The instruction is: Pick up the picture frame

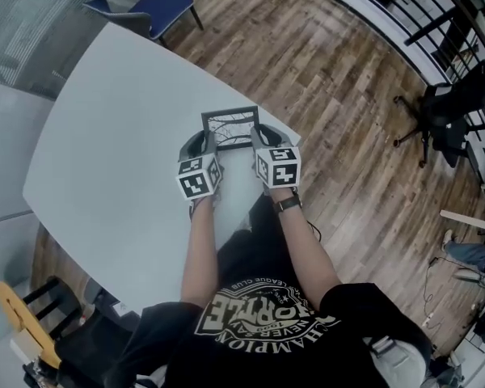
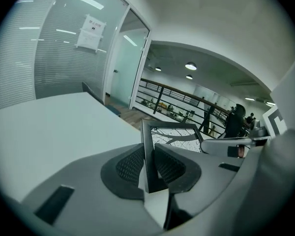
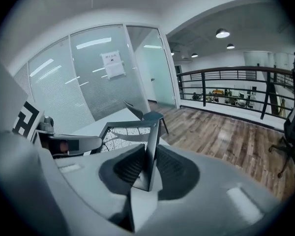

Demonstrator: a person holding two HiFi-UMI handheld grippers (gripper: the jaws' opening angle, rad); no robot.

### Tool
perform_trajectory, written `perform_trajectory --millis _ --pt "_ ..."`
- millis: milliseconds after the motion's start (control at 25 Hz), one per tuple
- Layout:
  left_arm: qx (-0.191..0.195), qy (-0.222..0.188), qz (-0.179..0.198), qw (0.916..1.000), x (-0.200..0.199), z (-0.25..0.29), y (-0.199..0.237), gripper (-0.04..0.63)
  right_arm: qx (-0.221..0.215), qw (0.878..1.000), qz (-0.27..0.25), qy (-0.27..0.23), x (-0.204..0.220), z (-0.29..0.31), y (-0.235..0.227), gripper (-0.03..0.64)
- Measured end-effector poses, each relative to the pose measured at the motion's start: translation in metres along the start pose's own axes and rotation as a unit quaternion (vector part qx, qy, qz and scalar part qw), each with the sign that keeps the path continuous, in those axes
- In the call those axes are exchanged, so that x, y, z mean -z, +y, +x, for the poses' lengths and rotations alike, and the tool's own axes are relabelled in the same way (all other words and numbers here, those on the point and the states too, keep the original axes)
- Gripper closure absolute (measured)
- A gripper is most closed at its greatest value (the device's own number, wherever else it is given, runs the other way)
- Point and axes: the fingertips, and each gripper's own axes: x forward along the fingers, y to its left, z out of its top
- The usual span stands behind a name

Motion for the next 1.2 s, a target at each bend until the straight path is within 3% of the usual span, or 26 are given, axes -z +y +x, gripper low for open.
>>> perform_trajectory --millis 280,560,1040,1200 --pt "0.004 -0.097 0.042 0.9944 -0.093 -0.056 -0.029 0.523 -0.007 0.994 -0.016 -0.107 -0.092 -0.055 0.022 0.547" --pt "0.011 -0.187 0.070 0.9798 -0.164 -0.121 -0.057 0.522 -0.023 0.978 -0.021 -0.208 -0.167 -0.119 0.048 0.548" --pt "0.023 -0.280 0.111 0.9532 -0.222 -0.202 -0.102 0.522 -0.020 0.949 -0.067 -0.307 -0.232 -0.201 0.072 0.551" --pt "0.018 -0.294 0.114 0.9489 -0.232 -0.219 -0.111 0.523 -0.015 0.944 -0.072 -0.321 -0.240 -0.218 0.074 0.551"
